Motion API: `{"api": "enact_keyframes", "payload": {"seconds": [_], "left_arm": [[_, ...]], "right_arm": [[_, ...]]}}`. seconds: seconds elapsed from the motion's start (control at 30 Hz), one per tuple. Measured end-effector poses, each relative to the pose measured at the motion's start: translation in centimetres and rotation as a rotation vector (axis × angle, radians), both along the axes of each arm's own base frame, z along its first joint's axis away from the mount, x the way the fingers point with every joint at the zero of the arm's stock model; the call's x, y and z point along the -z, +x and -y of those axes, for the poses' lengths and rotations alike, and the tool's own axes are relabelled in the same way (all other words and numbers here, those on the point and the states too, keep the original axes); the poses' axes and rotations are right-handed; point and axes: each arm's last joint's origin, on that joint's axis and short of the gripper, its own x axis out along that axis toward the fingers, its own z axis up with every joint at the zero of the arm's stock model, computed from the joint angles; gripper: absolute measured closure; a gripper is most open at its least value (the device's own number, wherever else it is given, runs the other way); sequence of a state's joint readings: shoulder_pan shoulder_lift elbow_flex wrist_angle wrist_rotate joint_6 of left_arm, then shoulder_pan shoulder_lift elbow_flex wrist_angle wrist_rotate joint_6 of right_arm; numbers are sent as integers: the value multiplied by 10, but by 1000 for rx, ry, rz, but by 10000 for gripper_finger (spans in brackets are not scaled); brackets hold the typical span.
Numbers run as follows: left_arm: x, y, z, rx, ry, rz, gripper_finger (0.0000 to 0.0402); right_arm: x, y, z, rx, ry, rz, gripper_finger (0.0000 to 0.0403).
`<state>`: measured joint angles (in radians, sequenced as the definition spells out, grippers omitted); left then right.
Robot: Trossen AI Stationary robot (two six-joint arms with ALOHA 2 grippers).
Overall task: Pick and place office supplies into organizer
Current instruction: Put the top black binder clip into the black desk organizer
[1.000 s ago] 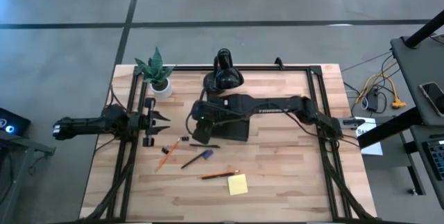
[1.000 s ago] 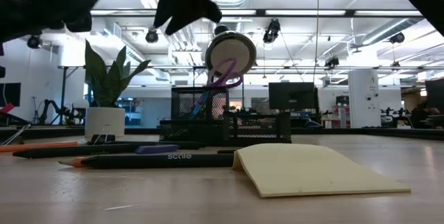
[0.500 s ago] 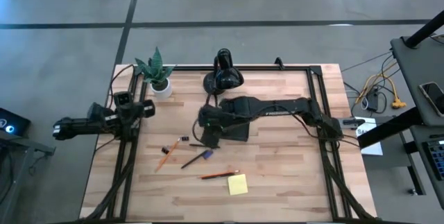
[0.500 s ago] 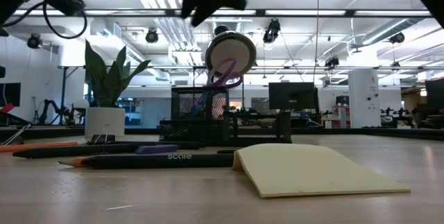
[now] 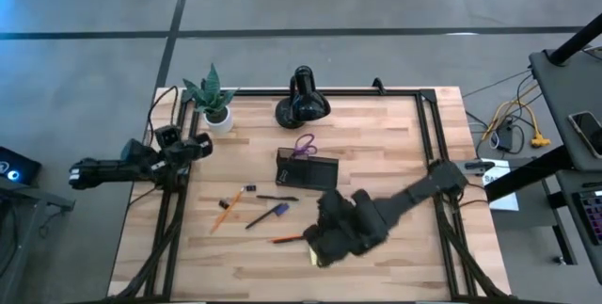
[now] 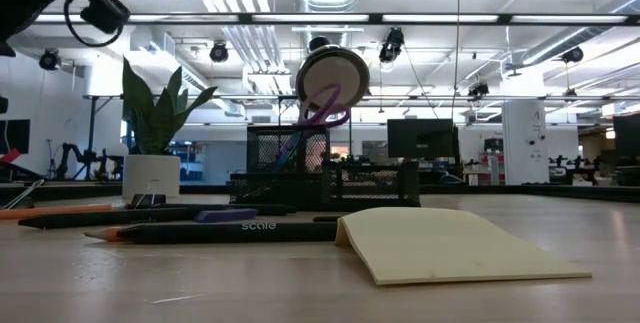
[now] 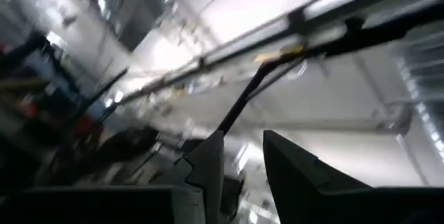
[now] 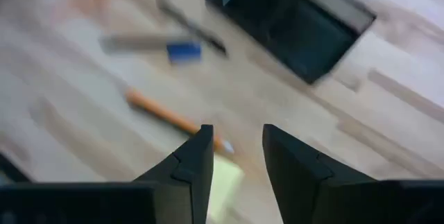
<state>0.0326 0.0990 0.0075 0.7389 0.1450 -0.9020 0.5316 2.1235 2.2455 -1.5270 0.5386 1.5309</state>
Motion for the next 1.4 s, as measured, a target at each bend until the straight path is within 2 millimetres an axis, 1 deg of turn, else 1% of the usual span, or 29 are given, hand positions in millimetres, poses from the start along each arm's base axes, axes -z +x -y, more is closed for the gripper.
{"api": "enact_keyframes", "payload": {"seconds": [0.07, 0.1, 0.13, 0.2, 0.27, 0.33, 0.4, 0.5, 0.57, 0.63, 0.7, 0.77, 0.8, 0.87, 0.9, 0.97, 1.07, 1.17, 1.27, 1.3, 1.4], "left_arm": [[5, 8, 1, 36, 40, -120, 316], [6, 12, 2, 49, 57, -186, 316], [7, 15, 2, 58, 82, -248, 316], [4, 21, 3, 52, 135, -348, 316], [-1, 26, 2, 35, 180, -409, 316], [-10, 29, 2, 23, 228, -408, 316], [-20, 32, 3, 25, 273, -403, 316], [-30, 35, 3, 31, 310, -436, 316], [-33, 37, 3, 20, 326, -485, 316], [-34, 38, 2, -13, 334, -557, 316], [-33, 39, 0, -57, 354, -643, 316], [-31, 38, -1, -78, 383, -750, 316], [-30, 37, -1, -72, 392, -814, 316], [-27, 36, -1, -43, 401, -954, 316], [-25, 38, -1, -29, 420, -1017, 316], [-23, 46, -1, -10, 482, -1108, 316], [-19, 64, -3, -30, 542, -1203, 312], [-9, 85, -7, -59, 600, -1317, 293], [9, 103, -13, -31, 546, -1459, 268], [13, 108, -13, 8, 531, -1481, 260], [21, 122, -13, 138, 509, -1514, 250]], "right_arm": [[2, 3, 0, 42, -53, 106, 286], [2, 8, 4, 27, -59, 152, 287], [3, 17, 8, -19, -57, 189, 288], [7, 42, 19, -189, -11, 266, 292], [20, 58, 35, -332, 20, 290, 297], [30, 58, 54, -400, 14, 281, 307], [30, 51, 78, -435, 26, 329, 320], [25, 43, 122, -561, 97, 534, 343], [32, 37, 156, -589, 105, 663, 357], [43, 27, 192, -558, 87, 723, 366], [41, 12, 220, -534, 33, 756, 370], [33, -4, 237, -537, -44, 765, 369], [30, -10, 241, -552, -81, 752, 367], [30, -22, 245, -587, -134, 678, 363], [30, -28, 245, -600, -164, 628, 360], [23, -44, 246, -593, -224, 539, 353], [9, -70, 252, -576, -266, 474, 336], [7, -93, 255, -584, -264, 390, 310], [-2, -118, 258, -583, -273, 348, 279], [-5, -126, 259, -578, -280, 339, 269], [-5, -144, 260, -569, -285, 287, 243]]}}
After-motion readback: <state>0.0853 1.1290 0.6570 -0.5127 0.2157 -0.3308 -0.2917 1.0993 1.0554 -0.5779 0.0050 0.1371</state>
